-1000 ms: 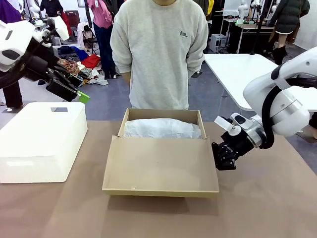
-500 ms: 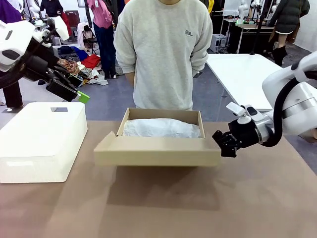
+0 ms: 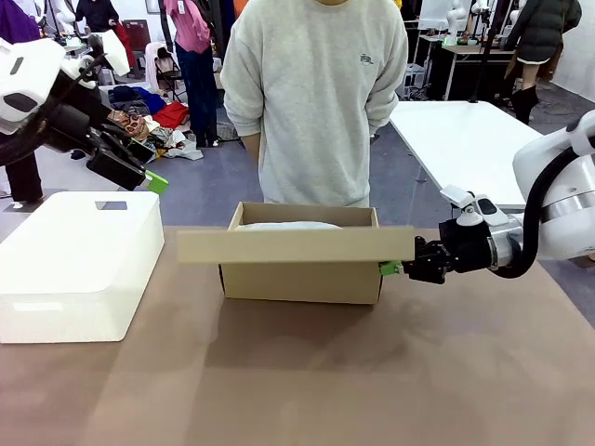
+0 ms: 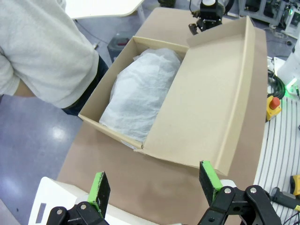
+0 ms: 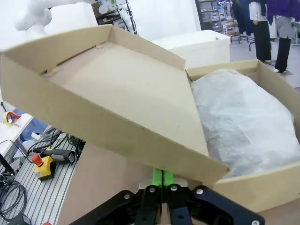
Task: Pack the shoes into the box.
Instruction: Close the Shoes Box.
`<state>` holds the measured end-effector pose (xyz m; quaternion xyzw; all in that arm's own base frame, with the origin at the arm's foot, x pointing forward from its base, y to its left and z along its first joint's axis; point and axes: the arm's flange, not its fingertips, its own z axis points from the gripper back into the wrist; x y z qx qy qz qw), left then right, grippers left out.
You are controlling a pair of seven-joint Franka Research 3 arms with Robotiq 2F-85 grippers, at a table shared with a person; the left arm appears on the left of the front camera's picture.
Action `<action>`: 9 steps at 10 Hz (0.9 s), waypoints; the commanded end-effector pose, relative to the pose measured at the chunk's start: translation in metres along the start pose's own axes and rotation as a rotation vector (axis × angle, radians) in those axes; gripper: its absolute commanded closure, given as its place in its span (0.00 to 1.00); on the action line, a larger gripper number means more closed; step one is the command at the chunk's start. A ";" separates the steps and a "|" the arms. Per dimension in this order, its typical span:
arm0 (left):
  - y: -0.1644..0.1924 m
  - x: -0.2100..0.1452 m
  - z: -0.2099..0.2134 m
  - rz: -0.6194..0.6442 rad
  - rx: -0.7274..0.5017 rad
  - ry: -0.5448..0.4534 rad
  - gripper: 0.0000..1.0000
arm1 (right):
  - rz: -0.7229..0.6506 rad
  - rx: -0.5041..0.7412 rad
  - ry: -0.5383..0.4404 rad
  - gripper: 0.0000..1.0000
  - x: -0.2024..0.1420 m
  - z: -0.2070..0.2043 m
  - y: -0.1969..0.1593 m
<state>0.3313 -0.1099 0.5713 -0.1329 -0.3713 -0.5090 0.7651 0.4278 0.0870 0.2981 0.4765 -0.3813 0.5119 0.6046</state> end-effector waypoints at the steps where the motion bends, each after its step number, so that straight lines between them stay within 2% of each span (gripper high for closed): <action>1: 0.000 0.000 0.001 0.000 -0.009 -0.008 0.00 | -0.007 -0.049 -0.053 1.00 0.014 0.002 -0.004; 7: 0.000 0.000 0.001 0.000 -0.009 -0.008 0.00 | -0.017 -0.110 -0.119 1.00 0.030 0.006 -0.021; 9: 0.000 0.000 0.001 0.000 -0.009 -0.008 0.00 | -0.009 -0.135 -0.095 1.00 0.036 0.005 -0.034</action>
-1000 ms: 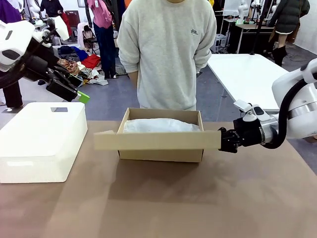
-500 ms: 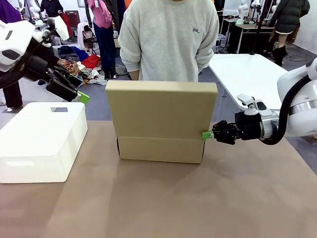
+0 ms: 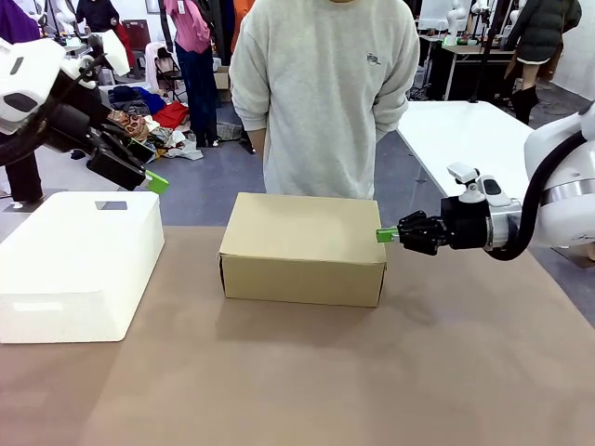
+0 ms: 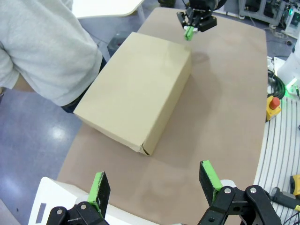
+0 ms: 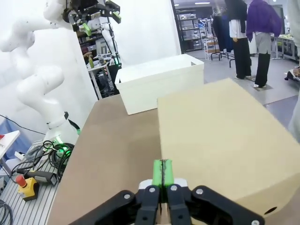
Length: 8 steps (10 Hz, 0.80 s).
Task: Pack the shoes into the box.
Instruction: Close the Shoes Box, then press down on the lid of the Shoes Box.
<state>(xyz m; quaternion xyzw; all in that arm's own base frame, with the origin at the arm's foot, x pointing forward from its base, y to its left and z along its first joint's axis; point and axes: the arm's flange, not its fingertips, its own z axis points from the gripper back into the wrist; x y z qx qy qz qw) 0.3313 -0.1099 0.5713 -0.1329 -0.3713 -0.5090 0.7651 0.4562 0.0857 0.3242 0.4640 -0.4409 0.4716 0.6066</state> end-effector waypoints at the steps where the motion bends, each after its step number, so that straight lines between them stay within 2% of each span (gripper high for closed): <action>1: 0.000 0.000 0.001 0.000 -0.009 -0.008 0.00 | -0.014 -0.034 0.017 1.00 0.009 -0.006 -0.016; 3: 0.000 0.000 0.001 0.000 -0.009 -0.008 0.00 | 0.005 -0.031 0.033 1.00 0.024 -0.002 -0.015; 4: 0.000 0.000 0.001 0.000 -0.009 -0.008 0.00 | 0.013 -0.015 0.011 1.00 0.007 0.000 -0.010; 8: 0.000 0.000 0.001 0.000 -0.009 -0.008 0.00 | 0.013 -0.015 0.011 1.00 0.007 0.000 -0.010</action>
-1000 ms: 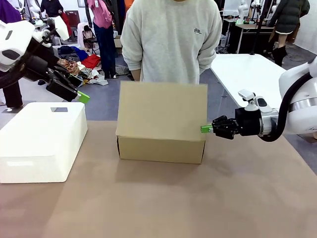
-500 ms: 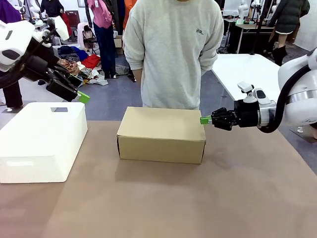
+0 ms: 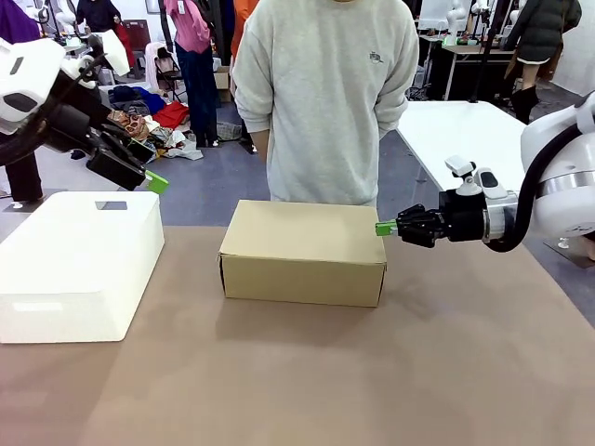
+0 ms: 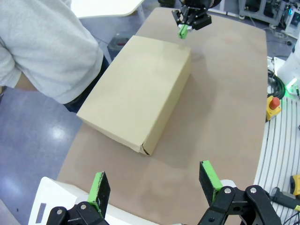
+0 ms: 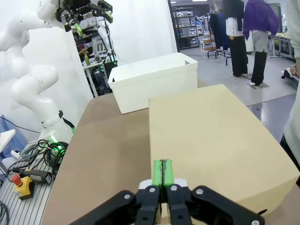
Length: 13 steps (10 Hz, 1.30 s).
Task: Pack the shoes into the box.
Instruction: Press down on the lid of the Shoes Box.
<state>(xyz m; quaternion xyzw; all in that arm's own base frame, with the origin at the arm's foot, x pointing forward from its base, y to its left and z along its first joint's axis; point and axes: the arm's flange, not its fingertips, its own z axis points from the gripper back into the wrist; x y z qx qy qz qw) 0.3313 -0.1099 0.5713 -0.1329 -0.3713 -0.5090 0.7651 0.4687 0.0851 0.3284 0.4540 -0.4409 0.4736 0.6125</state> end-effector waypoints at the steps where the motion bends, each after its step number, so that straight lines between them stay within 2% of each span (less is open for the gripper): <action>1: 0.000 0.000 0.001 -0.001 -0.009 -0.008 0.00 | 0.007 0.000 -0.005 1.00 0.001 0.000 0.001; 7: 0.000 0.000 0.001 -0.001 -0.009 -0.008 0.00 | 0.000 0.000 0.000 1.00 0.000 0.000 0.000; 8: 0.000 0.000 0.000 0.000 0.000 0.000 0.00 | -0.061 -0.037 0.050 1.00 0.019 0.005 0.002; 10: 0.002 0.013 -0.014 0.076 -0.023 0.008 0.00 | -0.102 -0.026 0.126 1.00 0.055 0.015 0.015; 11: 0.003 0.019 -0.019 0.107 -0.018 0.029 0.00 | -0.117 -0.027 0.169 0.91 0.068 0.019 0.022; 13: 0.004 0.028 -0.026 0.164 0.006 0.053 0.00 | -0.134 -0.097 0.291 0.51 0.091 0.024 0.037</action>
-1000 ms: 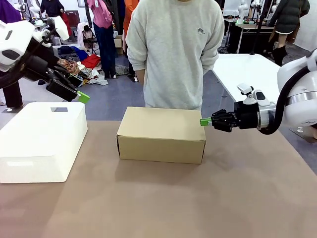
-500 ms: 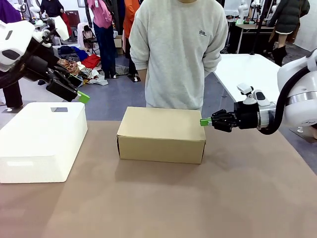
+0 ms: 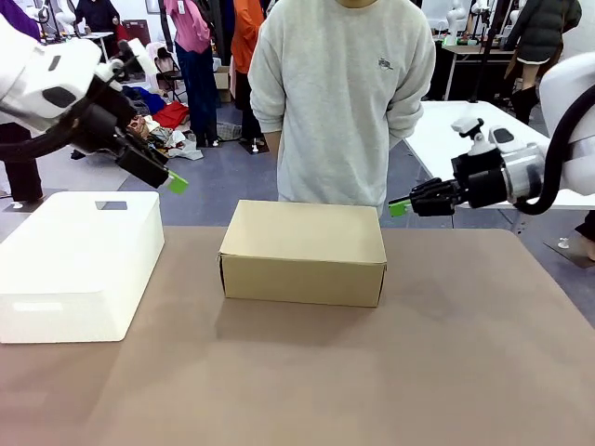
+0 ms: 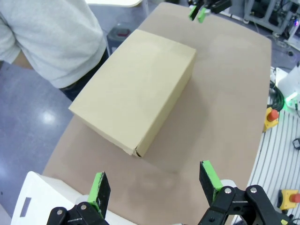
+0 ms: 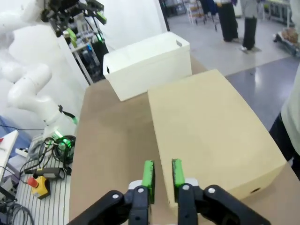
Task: Pack the shoes into the box.
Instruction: Press down on the lid of the Shoes Box.
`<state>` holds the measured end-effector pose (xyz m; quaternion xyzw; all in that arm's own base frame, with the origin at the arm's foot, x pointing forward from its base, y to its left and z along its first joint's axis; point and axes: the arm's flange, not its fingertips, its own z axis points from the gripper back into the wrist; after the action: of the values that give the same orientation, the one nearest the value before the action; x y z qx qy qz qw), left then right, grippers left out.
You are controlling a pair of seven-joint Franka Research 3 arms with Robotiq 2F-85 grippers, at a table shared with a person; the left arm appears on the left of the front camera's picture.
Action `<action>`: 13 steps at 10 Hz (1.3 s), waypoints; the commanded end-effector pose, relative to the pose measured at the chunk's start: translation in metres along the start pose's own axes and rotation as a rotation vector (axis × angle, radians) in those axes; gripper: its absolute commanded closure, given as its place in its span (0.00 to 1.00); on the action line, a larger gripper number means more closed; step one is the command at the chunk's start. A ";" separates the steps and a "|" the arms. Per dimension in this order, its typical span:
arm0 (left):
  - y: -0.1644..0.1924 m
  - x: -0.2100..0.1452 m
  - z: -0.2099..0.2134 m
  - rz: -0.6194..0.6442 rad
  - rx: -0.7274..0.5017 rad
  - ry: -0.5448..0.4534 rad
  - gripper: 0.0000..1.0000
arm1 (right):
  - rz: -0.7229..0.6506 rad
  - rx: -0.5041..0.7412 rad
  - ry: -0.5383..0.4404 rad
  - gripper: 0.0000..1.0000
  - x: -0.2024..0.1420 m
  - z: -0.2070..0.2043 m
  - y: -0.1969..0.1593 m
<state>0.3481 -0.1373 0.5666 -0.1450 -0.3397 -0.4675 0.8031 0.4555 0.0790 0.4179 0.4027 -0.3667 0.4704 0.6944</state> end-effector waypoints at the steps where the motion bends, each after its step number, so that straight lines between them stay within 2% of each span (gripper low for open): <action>1: 0.002 0.012 -0.002 0.062 0.019 0.003 0.00 | -0.032 -0.040 0.116 0.31 0.012 0.004 0.020; 2: 0.003 0.015 -0.006 0.076 0.015 0.004 0.00 | -0.032 -0.085 0.160 0.12 0.017 0.006 0.026; 3: 0.004 0.017 -0.010 0.092 0.021 0.005 0.00 | -0.030 -0.116 0.196 0.00 0.022 0.008 0.033; 6: 0.005 0.025 -0.027 0.110 0.021 0.015 0.00 | -0.013 -0.209 0.284 0.00 0.035 0.015 0.059; 11: 0.011 0.046 -0.062 0.111 0.032 0.066 0.97 | 0.031 -0.298 0.356 0.00 0.053 0.030 0.094; 13: 0.017 0.056 -0.081 0.100 0.023 0.094 1.00 | 0.047 -0.348 0.363 0.00 0.056 0.036 0.102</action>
<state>0.4040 -0.2037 0.5460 -0.1299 -0.3022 -0.4345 0.8385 0.3779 0.0893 0.5044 0.1952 -0.3230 0.4936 0.7835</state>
